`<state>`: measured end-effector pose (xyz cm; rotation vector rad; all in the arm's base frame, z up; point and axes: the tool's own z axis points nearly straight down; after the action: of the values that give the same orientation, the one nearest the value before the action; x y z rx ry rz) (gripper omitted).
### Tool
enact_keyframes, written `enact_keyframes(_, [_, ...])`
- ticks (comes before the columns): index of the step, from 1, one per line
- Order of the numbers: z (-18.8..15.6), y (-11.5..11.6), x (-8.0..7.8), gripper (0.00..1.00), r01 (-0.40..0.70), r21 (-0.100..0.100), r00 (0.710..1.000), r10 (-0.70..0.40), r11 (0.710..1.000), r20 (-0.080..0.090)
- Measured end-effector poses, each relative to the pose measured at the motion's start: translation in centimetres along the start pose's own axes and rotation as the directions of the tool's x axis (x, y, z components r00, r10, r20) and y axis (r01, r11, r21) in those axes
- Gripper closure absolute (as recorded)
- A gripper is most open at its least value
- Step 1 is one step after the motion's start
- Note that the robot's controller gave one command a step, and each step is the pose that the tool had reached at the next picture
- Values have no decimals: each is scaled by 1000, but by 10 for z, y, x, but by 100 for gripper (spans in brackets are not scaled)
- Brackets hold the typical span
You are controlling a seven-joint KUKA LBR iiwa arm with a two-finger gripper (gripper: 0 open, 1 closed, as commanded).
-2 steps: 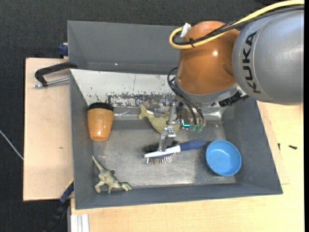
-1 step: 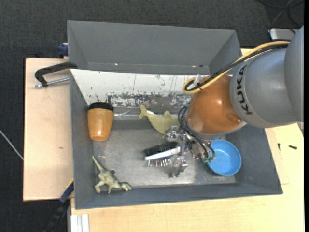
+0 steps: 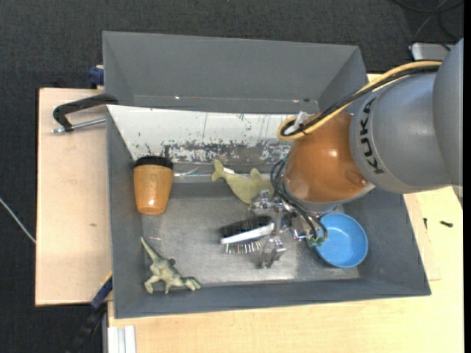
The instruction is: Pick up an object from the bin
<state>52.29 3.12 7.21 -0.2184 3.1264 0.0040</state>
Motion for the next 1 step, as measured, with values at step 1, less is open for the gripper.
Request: enact_keyframes(1, [-1,1,-1,0,-1,0,1000,1,1000,-3])
